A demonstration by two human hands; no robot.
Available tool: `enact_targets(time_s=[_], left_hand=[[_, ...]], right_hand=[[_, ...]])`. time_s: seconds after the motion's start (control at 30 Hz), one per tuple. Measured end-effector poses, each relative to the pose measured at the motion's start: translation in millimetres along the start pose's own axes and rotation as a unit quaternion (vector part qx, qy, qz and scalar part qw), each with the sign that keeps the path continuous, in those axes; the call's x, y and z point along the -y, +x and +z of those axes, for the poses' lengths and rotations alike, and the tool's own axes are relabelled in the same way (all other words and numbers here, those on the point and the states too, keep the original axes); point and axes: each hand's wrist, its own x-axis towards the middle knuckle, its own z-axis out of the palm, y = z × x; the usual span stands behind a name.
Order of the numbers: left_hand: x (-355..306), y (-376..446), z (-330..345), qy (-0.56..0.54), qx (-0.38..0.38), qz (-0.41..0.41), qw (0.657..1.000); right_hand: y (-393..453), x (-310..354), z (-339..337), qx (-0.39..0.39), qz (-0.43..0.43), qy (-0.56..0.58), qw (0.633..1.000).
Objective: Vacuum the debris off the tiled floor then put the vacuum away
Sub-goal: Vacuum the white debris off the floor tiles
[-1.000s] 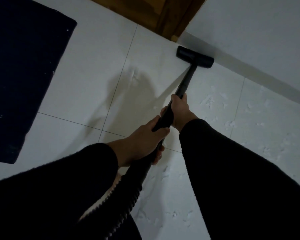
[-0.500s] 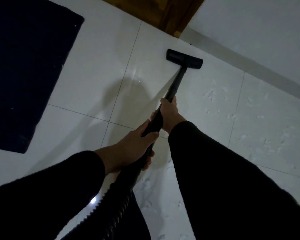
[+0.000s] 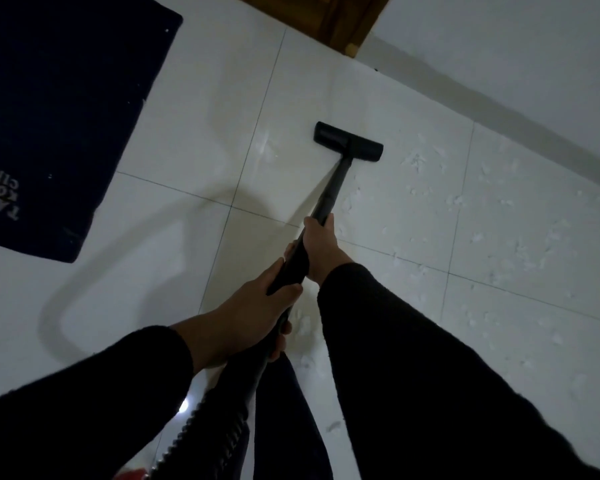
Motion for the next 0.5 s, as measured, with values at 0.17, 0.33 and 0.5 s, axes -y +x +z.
enact_targets(time_s=[0.17,0.33,0.5], left_hand=[[21.9,-19.9,10.0,0.018,0.001,0.001,1.0],[37.8,-39.9,18.9,-0.007,0.0,-0.005,1.0],[53.3,-58.4,36.1,-0.001,-0.021,-0.007,1.0]], right_hand=[[-22.9,-23.4,-12.5,-0.002,0.003,-0.003,1.0],[-41.6,-42.0,-20.9,0.008,0.006,-0.007,1.0],[-58.3,-59.0,-32.3,0.028,0.005,-0.007,1.0]])
